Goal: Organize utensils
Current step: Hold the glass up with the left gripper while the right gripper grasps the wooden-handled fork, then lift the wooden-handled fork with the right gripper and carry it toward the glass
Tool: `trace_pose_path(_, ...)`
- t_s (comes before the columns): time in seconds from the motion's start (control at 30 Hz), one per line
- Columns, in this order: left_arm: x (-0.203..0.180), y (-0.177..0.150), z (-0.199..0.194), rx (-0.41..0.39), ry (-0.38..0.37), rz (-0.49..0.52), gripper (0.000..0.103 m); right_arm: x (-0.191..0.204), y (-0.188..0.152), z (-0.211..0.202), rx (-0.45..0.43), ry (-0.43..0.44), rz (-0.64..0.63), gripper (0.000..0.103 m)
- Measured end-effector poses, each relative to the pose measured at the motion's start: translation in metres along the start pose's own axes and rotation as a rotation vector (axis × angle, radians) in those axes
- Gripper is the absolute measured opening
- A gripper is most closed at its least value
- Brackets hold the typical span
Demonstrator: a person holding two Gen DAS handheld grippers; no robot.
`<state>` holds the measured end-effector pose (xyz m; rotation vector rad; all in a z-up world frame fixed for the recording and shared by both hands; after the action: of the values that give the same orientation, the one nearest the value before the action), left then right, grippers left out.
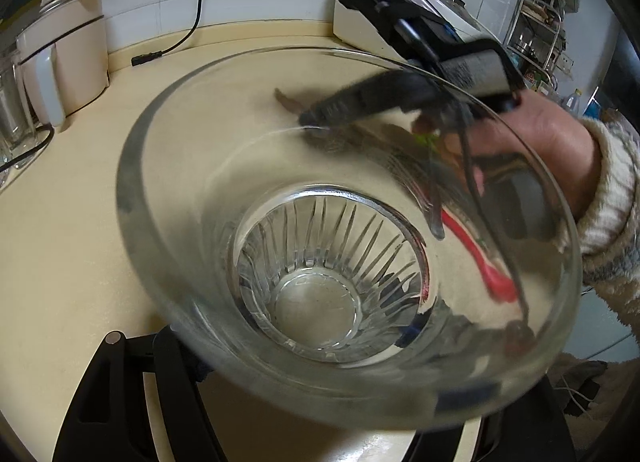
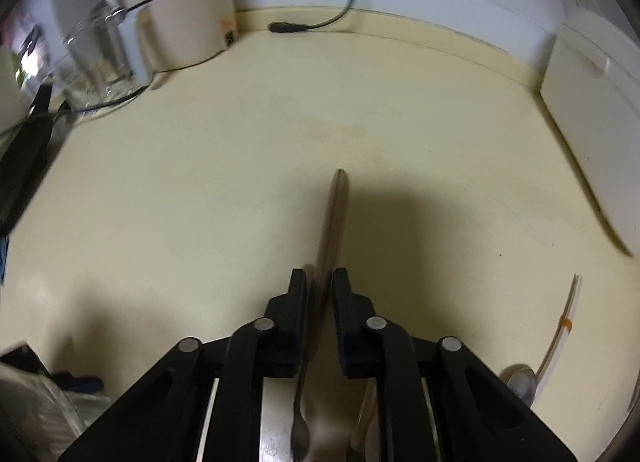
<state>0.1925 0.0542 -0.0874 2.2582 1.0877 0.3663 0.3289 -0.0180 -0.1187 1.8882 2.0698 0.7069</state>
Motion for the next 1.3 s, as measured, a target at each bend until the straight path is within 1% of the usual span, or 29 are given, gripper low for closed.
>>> trace_pose_path(0.07,0.0,0.0,0.0,-0.001,-0.004,-0.002,0.076,0.004,-0.008,-0.004,0.002,0.024,-0.021,0.011)
trace_pose_path(0.27,0.003,-0.001,0.0,-0.003,-0.008,-0.003,0.076,0.012,-0.035,-0.019,0.055,0.161,-0.024,0.009)
trace_pose_path(0.47,0.007,-0.002,-0.001,-0.013,-0.034,-0.023,0.077,0.007,-0.064,-0.038,0.079,0.225,-0.019,0.009)
trace_pose_path(0.67,0.01,-0.002,0.0,-0.013,-0.033,-0.026,0.078,0.003,-0.091,-0.057,0.085,0.269,-0.024,0.009)
trace_pose_path(0.77,0.01,-0.002,0.001,-0.011,-0.03,-0.025,0.078,0.002,-0.106,-0.07,0.08,0.266,-0.071,0.009)
trace_pose_path(0.97,0.011,-0.001,0.002,-0.011,-0.03,-0.024,0.078,-0.003,-0.123,-0.082,0.081,0.247,-0.117,0.009)
trace_pose_path(1.1,0.009,-0.003,0.0,-0.011,-0.028,-0.021,0.078,-0.002,-0.122,-0.084,0.065,0.211,-0.136,0.017)
trace_pose_path(1.2,0.009,-0.003,0.0,-0.01,-0.026,-0.021,0.078,0.002,-0.114,-0.084,0.051,0.217,-0.127,0.022)
trace_pose_path(1.3,0.008,-0.004,-0.001,-0.009,-0.023,-0.019,0.078,0.01,-0.108,-0.076,0.047,0.195,-0.136,0.023)
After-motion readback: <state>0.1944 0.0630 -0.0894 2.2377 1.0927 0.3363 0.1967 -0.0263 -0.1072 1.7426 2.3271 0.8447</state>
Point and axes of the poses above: each gripper's, at about its wrist camera, not at the fingertips, and z roughly the way its jaws point, x to its left, y to its top, the point moved 6 cm from there along z, roughly the way its jaws point, and after that the axes turned 11 degrees about z, right-handed, at the moved point
